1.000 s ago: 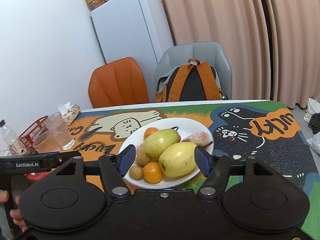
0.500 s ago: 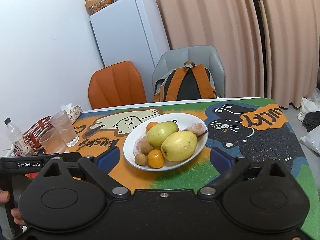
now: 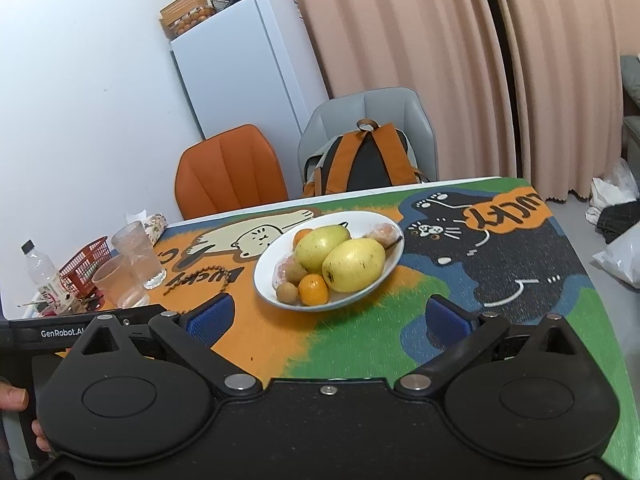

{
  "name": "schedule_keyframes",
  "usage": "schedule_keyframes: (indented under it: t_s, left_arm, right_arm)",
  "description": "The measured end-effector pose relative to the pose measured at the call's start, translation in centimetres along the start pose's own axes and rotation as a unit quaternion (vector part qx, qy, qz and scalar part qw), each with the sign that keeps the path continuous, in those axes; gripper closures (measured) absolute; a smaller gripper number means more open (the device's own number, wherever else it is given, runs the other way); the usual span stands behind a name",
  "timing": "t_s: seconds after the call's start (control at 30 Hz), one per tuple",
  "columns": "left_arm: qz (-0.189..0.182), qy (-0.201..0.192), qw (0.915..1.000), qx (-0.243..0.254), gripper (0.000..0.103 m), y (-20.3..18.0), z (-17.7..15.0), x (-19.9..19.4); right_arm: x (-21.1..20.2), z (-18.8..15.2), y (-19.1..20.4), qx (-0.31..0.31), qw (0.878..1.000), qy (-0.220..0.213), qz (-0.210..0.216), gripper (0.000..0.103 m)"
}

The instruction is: Organize fruits

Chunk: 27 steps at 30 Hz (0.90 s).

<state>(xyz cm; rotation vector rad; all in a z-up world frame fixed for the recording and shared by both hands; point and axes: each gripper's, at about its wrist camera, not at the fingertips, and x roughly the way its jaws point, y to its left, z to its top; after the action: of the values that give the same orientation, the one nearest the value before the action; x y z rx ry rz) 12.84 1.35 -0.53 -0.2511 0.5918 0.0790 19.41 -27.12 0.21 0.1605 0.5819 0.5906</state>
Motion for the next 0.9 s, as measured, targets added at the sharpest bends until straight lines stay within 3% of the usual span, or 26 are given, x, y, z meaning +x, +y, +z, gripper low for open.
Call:
schedule_keyframes:
  t_s: [0.9]
  left_arm:
    - [0.001,-0.019,0.9990,0.041,0.000,-0.8,-2.9,-6.5]
  right_arm:
    - [-6.8,-1.7,3.0,-0.034,0.999,-0.020,0.001,0.000]
